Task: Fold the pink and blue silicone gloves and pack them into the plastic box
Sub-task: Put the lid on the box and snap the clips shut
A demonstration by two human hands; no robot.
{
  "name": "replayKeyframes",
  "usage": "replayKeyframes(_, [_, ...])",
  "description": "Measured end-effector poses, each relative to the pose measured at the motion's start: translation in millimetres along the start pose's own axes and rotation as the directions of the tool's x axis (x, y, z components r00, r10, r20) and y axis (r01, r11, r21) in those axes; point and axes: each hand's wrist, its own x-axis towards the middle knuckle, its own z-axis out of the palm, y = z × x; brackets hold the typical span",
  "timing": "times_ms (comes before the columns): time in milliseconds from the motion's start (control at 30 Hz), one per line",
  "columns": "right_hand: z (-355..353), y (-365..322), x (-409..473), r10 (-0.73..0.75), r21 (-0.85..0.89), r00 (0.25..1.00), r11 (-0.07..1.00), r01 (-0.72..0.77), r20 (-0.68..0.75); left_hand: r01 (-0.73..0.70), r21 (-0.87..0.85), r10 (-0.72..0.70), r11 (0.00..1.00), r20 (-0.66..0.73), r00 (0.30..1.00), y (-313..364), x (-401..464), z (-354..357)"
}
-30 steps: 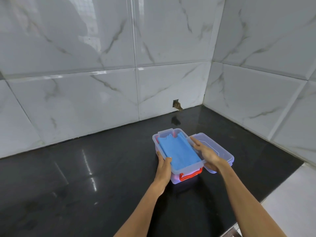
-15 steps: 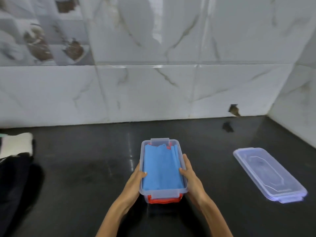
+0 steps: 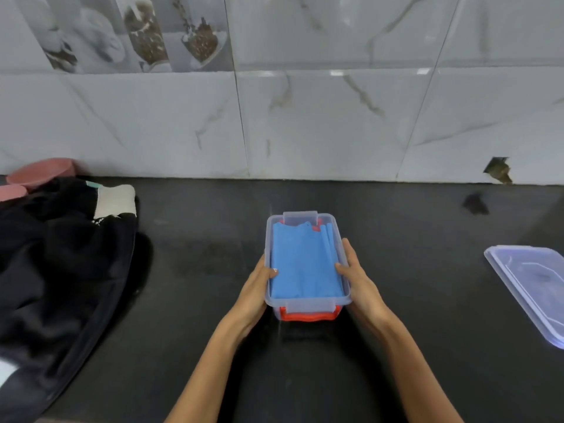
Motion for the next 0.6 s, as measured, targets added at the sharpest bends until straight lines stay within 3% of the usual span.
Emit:
replayKeyframes(100, [2.5,-1.8,-0.6,-0.009,0.011,1.000,1.000,0.009,-0.023,0.009,0.035,-0.010,0.999,0.022,1.000,2.2,-1.8,1.1])
replayKeyframes(200, [2.1,-3.4,-3.7,-0.010,0.030,1.000,1.000,0.010,-0.007,0.001,0.196,0.007,0.981,-0.036,0.999,9.3,-7.0,4.2])
replayKeyframes(300, [-6.9,-6.2,-11.5,-0.023,0.018,0.998,1.000,0.024,-0.059,-0.053,0.509,0.193,0.859,-0.227,0.955,20.5,-13.8,11.2])
replayKeyframes(367, [-21.8,-8.6,-17.3,-0.036,0.045,0.988,0.998,0.044,-0.153,-0.102,0.604,0.330,0.790,-0.280,0.902,29.8,-19.5,21.3])
replayKeyframes(500, [-65.0,-14.4,-37.6,-0.048,0.078,0.935,0.994,0.080,-0.351,-0.253,0.645,0.488,0.721,-0.214,0.846,41.6,-17.9,62.4])
replayKeyframes(600, [-96.9,-16.0,-60.2,-0.043,0.104,0.888,0.989,0.101,-0.458,-0.321,0.573,0.477,0.754,-0.140,0.868,34.7,-5.7,110.4])
